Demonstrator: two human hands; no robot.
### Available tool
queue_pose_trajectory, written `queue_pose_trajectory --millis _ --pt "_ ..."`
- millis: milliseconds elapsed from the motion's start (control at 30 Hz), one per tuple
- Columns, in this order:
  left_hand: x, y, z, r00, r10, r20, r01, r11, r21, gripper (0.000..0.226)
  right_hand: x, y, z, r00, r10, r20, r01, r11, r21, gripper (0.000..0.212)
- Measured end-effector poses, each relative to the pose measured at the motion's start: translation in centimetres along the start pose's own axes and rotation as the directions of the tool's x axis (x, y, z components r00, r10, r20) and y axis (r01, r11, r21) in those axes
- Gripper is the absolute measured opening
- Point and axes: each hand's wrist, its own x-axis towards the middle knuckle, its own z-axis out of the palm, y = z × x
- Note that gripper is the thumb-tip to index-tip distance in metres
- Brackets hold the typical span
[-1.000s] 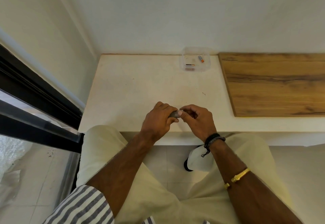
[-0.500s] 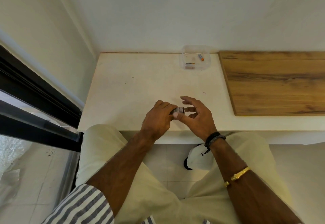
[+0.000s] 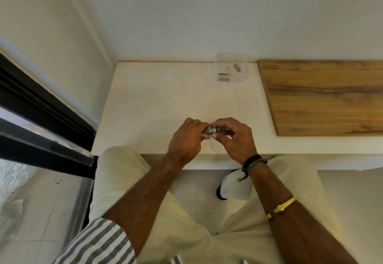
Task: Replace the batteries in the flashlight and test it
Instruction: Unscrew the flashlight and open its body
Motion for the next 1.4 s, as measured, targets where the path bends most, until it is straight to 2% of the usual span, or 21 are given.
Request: queue_pose_trajectory --millis 233,367,500,567,767,967,1067,1167,1300,1400 --pt "0.3 -0.4 0.4 0.996 -0.087 0.015 0.087 0.996 -0.029 0.027 0.2 0.2 -0.3 0.998 -0.045 -0.034 0.045 0.999 0.002 0.030" --pt "0.4 -0.6 0.1 0.992 -0.127 -0.019 0.125 0.989 -0.076 0.028 0.4 0.8 -0.3 0.977 0.125 -0.174 -0.109 0.989 0.096 0.035" --pt "0.3 -0.4 -0.1 0.992 -0.114 -0.049 0.106 0.984 -0.141 0.027 1.3 2.2 -0.8 0.903 0.310 -0.296 -0.270 0.948 0.169 0.035" --pt "0.3 -0.4 -0.1 0.993 -0.106 -0.056 0.097 0.985 -0.144 0.027 1.9 2.9 -1.1 0.866 0.347 -0.360 -0.298 0.936 0.185 0.030" --pt "-0.1 -0.4 -0.5 0.991 -0.099 -0.088 0.085 0.985 -0.150 0.024 3.0 5.0 -0.8 0.825 0.324 -0.463 -0.365 0.931 0.001 0.026" --pt "-0.1 -0.3 -0.6 0.994 -0.099 -0.051 0.093 0.988 -0.121 0.026 3.3 6.6 -0.4 0.823 0.366 -0.434 -0.462 0.876 -0.138 0.027" --pt "0.0 -0.3 -0.6 0.996 -0.083 -0.042 0.081 0.995 -0.054 0.025 3.3 6.9 0.1 0.835 0.361 -0.415 -0.466 0.865 -0.186 0.028" --pt "0.0 -0.5 -0.6 0.994 -0.081 -0.073 0.083 0.996 0.024 0.023 3.3 7.1 0.2 0.841 0.352 -0.411 -0.458 0.868 -0.191 0.030" --pt "0.1 -0.3 -0.7 0.995 -0.074 -0.070 0.081 0.992 0.097 0.025 2.8 6.3 0.4 0.834 0.333 -0.439 -0.457 0.864 -0.212 0.042" --pt "0.1 0.2 -1.0 0.997 -0.022 -0.080 0.038 0.978 0.207 0.032 2.1 4.5 1.1 0.810 0.257 -0.528 -0.374 0.919 -0.126 0.023"
